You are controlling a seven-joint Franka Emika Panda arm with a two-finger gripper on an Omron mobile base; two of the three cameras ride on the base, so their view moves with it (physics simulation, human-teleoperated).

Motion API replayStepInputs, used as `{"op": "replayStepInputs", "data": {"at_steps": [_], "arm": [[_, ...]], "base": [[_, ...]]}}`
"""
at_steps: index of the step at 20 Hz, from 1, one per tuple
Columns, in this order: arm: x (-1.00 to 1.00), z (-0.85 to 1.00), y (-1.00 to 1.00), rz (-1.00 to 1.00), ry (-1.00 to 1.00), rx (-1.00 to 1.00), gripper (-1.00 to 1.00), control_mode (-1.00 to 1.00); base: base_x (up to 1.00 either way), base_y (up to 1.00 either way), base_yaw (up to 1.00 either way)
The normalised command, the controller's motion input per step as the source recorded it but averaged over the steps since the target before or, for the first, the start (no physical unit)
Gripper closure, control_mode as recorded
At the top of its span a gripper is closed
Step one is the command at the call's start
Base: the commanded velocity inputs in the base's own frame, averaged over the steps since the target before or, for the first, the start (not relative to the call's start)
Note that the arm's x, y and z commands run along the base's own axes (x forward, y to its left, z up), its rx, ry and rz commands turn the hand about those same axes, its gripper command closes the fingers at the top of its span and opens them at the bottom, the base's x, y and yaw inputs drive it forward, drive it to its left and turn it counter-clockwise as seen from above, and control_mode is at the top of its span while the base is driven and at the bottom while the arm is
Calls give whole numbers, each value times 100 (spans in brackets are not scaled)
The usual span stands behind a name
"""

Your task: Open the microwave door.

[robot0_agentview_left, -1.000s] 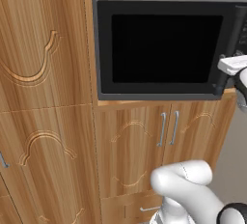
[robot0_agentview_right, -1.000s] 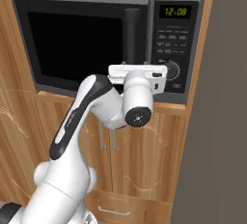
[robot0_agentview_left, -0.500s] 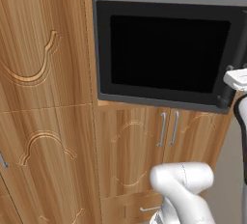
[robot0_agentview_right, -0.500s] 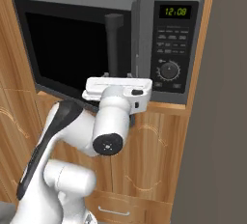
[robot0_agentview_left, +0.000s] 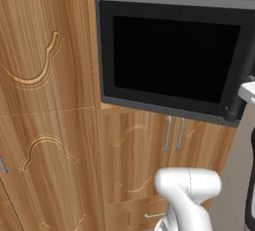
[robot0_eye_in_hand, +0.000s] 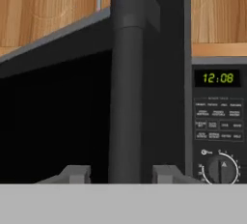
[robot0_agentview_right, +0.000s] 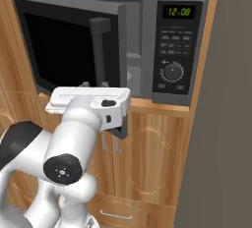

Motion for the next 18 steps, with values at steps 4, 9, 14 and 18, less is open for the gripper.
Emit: {"op": "replayStepInputs", "data": {"at_steps": [4, 9, 14, 18], "arm": [[-81, 4, 8, -4, 1, -1, -100, -100], [-7, 9, -96, 6, 20, 22, -100, -100], [10, -3, -24, 2, 30, 34, -100, -100], [2, -27, 4, -12, 1, 43, -100, -100]], "base": [[0, 0, 0], [0, 0, 0], [0, 0, 0], [0, 0, 0]]}}
